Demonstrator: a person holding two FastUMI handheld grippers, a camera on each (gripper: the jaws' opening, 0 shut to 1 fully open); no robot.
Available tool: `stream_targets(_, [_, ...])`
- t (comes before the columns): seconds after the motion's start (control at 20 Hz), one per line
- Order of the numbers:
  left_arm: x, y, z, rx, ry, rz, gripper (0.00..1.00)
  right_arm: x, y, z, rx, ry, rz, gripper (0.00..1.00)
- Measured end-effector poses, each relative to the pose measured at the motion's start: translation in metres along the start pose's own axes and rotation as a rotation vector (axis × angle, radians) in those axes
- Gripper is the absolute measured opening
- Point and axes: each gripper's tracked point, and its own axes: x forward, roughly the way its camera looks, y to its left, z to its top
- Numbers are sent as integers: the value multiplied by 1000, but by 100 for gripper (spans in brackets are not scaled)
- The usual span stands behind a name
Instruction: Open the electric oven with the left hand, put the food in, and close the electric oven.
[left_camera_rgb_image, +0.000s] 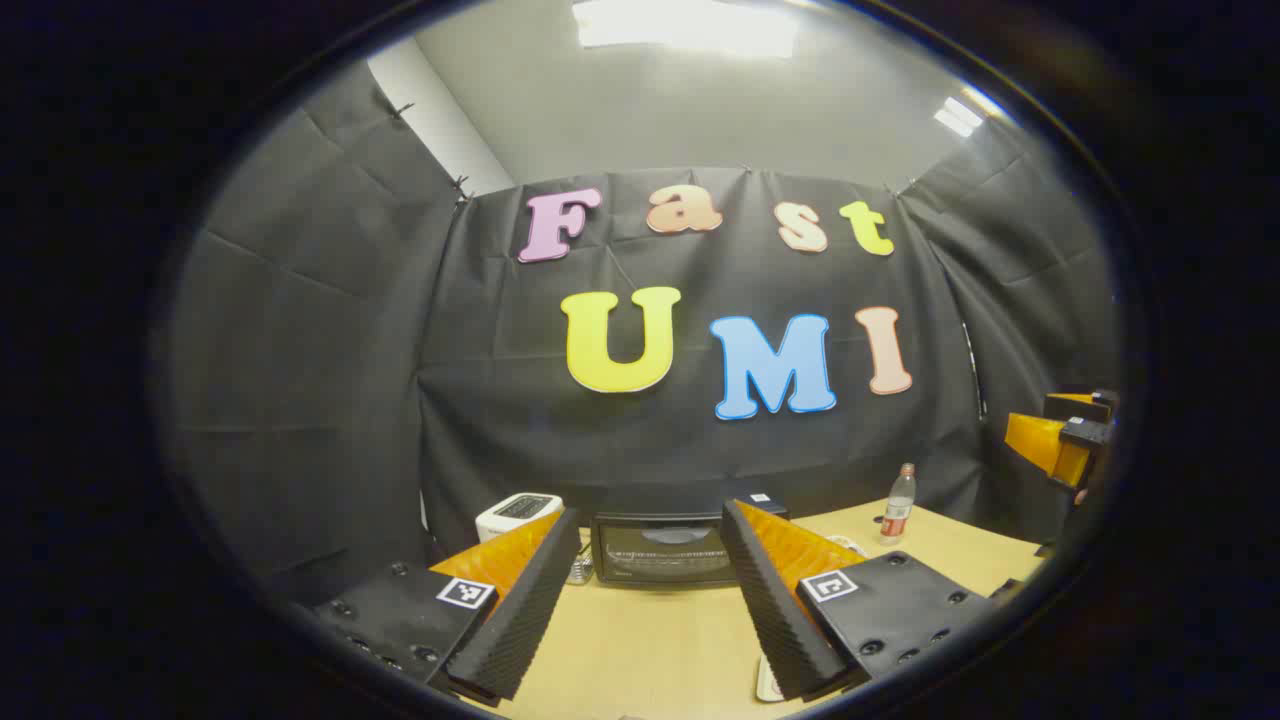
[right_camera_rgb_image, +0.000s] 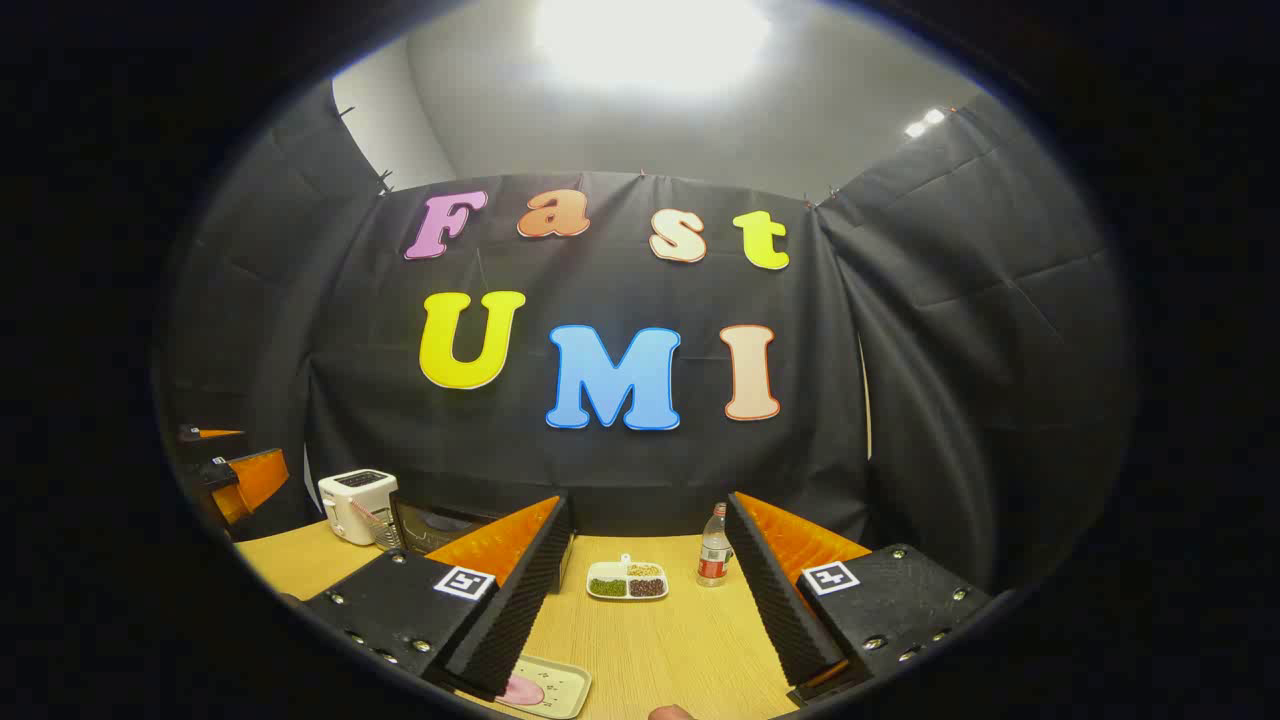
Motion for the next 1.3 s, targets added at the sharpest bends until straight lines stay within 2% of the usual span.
stream_targets(0.55, [8, -11, 18, 15, -17, 10, 100, 7, -13, -3, -13, -8, 29, 96])
stream_targets(0.9, [14, -21, 34, 36, -27, 27, 100, 9, -22, -18, -10, 0, 91, 96])
stream_targets(1.0, [25, -33, 28, 28, -23, 16, 100, 8, -25, -22, -6, 12, 92, 96])
stream_targets(1.3, [94, -24, 27, 23, -36, 5, 100, 20, -19, -24, 23, 10, 67, 96])
